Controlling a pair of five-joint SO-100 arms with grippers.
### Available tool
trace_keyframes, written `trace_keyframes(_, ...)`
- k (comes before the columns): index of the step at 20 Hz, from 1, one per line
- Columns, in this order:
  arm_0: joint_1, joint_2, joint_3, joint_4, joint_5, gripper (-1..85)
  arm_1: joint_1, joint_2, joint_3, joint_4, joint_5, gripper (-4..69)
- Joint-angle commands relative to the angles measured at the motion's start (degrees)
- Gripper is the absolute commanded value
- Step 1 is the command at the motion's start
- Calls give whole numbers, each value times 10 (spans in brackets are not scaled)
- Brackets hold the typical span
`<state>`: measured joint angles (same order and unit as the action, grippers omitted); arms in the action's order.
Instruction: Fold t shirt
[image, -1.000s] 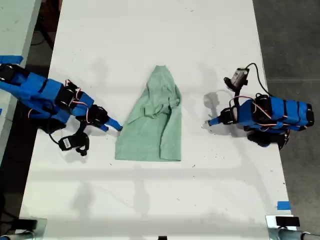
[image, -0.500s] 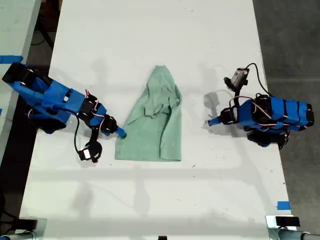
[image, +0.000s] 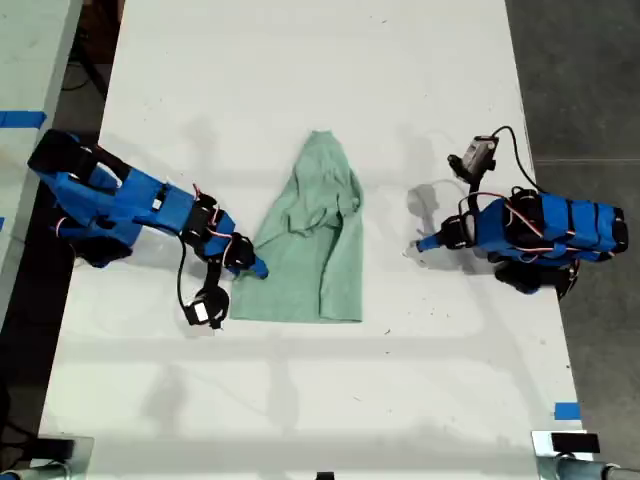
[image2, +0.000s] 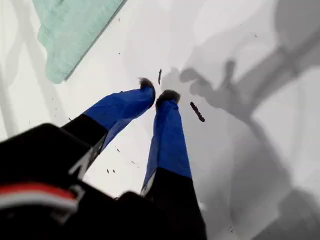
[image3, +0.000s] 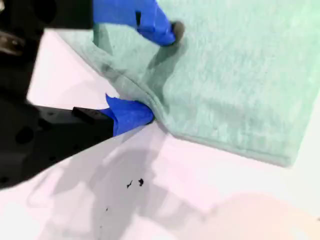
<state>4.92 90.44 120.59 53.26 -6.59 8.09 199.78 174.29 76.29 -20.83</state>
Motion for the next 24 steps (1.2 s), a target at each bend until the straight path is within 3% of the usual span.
trace_keyframes(1, -13, -93, -78, 18, 1, -1, 0, 8, 38, 2, -1, 41)
trace_keyframes(12, 5, -153, -363, 332, -62, -1, 0, 8, 38, 2, -1, 42)
trace_keyframes(15, 7, -155, -440, 354, -53, -1, 0, 8, 38, 2, -1, 42)
trace_keyframes(24, -28, -200, -590, 336, -39, -2, 0, 8, 38, 2, -2, 41)
